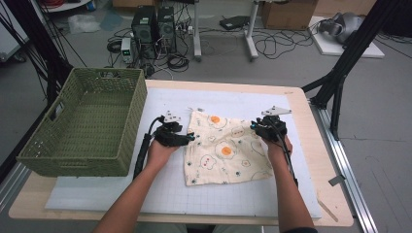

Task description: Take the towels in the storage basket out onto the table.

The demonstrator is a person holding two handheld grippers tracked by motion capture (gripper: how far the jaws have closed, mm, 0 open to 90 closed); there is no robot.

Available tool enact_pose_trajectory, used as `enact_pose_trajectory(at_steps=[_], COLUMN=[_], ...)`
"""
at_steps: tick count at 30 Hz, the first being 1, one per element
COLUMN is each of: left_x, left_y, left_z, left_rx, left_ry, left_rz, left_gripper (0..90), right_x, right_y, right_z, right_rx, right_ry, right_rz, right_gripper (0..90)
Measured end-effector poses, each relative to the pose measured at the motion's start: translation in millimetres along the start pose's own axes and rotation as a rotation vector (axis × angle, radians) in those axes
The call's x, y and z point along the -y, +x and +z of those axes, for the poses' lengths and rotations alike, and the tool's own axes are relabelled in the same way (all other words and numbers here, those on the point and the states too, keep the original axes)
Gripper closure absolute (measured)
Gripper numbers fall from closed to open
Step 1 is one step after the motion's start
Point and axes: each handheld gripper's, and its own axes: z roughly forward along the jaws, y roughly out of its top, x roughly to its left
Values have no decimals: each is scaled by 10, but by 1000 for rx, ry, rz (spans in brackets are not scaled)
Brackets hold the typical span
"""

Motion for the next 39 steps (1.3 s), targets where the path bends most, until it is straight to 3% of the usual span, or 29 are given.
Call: enact_pose_trajectory(at_steps=[4,5,6,7,8,9,10,11,14,15,18,20,22,24,28,31,33,34,36,39], left_x=[29,41,49,48,45,39,38,37,41,47,73,90,94,92,94,76,62,55,46,30], left_y=[-53,-70,-101,-121,-128,-135,-128,-100,26,100,296,350,354,357,381,392,383,379,365,335], left_z=[71,97,107,102,95,89,87,80,36,7,-65,-84,-95,-106,-142,-185,-214,-227,-250,-294], left_rx=[-10,-3,-23,-25,-13,-38,-69,-86,-134,-170,-227,-221,-227,-236,-213,-187,-171,-162,-153,-127], left_ry=[48,64,64,59,60,66,66,63,65,66,52,39,32,28,-2,-31,-49,-54,-65,-61], left_rz=[42,46,78,102,112,131,139,120,82,74,-7,-26,-14,-15,-47,-82,-89,-86,-92,-82], left_gripper=[445,459,479,531,697,816,860,866,870,870,870,866,837,732,565,493,476,473,472,465], right_x=[36,51,69,91,117,148,181,216,322,341,371,356,329,287,215,223,219,217,199,155], right_y=[28,37,43,45,41,37,24,9,14,25,126,203,290,362,459,540,515,493,450,377], right_z=[-187,-245,-298,-340,-375,-404,-425,-438,-417,-404,-335,-275,-206,-135,32,198,211,208,213,247], right_rx=[-32,-33,-36,-37,-36,-32,-31,-39,-65,-71,-104,-128,-147,-155,-148,-138,-166,-175,-193,-87], right_ry=[-5,-29,-45,-48,-46,-43,-42,-40,-8,2,10,9,14,15,33,113,97,97,109,116], right_rz=[-9,-11,-14,-14,-22,-22,-16,-5,10,8,10,7,-2,-6,22,-14,27,24,25,-32], right_gripper=[558,553,551,551,551,551,544,533,527,524,516,503,498,495,454,489,639,756,829,840])
